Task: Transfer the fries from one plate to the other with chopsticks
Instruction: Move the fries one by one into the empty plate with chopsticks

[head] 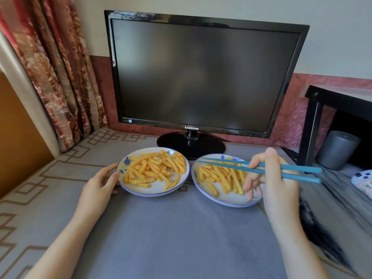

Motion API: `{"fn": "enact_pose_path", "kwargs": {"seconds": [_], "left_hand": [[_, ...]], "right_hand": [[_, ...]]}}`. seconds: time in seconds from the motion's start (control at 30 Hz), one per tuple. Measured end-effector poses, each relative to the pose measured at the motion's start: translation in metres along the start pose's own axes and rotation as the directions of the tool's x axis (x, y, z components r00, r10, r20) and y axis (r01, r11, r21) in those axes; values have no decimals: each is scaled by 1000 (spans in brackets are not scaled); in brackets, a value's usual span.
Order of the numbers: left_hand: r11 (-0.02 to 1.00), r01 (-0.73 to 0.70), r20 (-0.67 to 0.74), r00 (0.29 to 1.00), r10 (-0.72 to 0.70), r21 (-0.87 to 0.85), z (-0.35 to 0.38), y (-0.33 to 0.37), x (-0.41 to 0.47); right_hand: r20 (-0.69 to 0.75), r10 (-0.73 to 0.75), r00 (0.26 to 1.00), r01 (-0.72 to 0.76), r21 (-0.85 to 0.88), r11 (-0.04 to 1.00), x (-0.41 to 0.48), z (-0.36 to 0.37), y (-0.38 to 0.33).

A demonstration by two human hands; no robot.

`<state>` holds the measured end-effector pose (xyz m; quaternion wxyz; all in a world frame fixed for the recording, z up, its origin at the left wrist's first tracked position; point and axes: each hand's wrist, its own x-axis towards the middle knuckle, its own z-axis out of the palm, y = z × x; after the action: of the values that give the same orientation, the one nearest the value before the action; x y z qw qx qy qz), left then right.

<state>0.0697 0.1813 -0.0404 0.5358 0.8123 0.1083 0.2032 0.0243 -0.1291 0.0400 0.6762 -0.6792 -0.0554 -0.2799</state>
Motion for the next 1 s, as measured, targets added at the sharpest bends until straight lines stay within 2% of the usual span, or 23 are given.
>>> {"fn": "enact_pose_path", "kwargs": {"seconds": [0.23,0.43,0.53,0.87,1.0], "left_hand": [[1000,0,5,1000,0,-7,0,2,-2],[1000,-3,-3,1000,3,-23,0,3,-3],[1000,-6,-10,1000,6,-18,0,3,-2],[1000,0,-9,1000,0,-24,0,1,0],[1000,0,-10,1000,-1,-28,0,0,1]], "right_hand": [[273,66,960,-69,3,998,-19,31,16],[346,59,936,-69,18,997,-23,42,23],[301,59,952,-67,16,998,-23,42,24],[22,-2,1000,0,97,995,-11,17,0],[-72,-25,997,28,35,999,-2,-1,-4]]}}
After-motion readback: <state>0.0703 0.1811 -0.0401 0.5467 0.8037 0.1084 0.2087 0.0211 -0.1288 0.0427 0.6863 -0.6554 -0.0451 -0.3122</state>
